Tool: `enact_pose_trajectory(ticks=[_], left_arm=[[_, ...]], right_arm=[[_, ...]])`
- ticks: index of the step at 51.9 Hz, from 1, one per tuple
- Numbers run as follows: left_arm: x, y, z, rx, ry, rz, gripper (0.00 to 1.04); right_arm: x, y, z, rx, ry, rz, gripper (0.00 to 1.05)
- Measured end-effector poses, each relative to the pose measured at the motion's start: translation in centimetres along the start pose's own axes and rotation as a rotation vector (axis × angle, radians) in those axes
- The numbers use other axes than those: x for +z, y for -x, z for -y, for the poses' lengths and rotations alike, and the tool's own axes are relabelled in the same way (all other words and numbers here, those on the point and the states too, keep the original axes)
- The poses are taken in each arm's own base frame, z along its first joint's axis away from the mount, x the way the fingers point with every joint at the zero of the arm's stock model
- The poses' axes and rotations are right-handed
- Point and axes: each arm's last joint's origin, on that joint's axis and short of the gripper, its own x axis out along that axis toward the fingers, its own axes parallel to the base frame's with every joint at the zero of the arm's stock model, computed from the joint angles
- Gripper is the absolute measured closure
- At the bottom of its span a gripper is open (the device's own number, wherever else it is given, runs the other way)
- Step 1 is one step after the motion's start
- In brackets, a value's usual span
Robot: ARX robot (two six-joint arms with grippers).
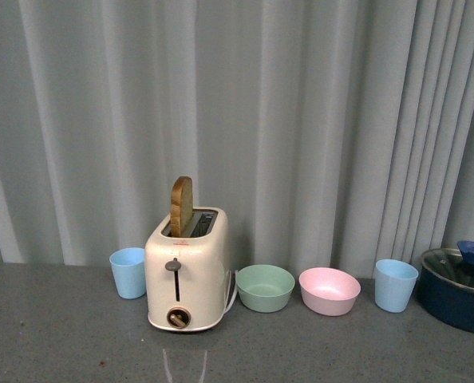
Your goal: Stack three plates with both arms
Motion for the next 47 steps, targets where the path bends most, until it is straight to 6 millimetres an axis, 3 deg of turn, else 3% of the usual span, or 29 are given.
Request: enact_pose_trajectory(ticks=[7,13,18,19,22,32,47], left_arm=[[3.3,-1.0,-0.5,-0.028,-0.034,-0.020,0.07],[7.2,-3.2,-1.4,-0.051,-0.097,0.007,0.07],[9.6,-7.0,-2.8,-0.039,-0.130,-0.066,0.07],[10.0,-8.7,-3.4,-0.043,-0.135,-0.117,0.07],[10.4,-12.4,-4.8,-0.042,-0.157,-0.248,0.07],[11.0,-19.5,-9.0,-0.041,-0.181,-0.485,0.07],[8.9,-23.3,-13.8,-0.016,-0.198,-0.643,0.07]], right_arm=[[0.0,0.0,0.0,-0.003,0.000,0.000,0.07],[0.0,0.0,0.0,-0.002,0.000,0.000,0.07],[0.0,0.0,0.0,-0.003,0.000,0.000,0.07],[0.0,0.0,0.0,-0.002,0.000,0.000,0.07],[0.0,0.0,0.0,-0.003,0.000,0.000,0.07],[0.0,0.0,0.0,-0.003,0.000,0.000,0.07],[0.0,0.0,0.0,-0.003,0.000,0.000,0.07]])
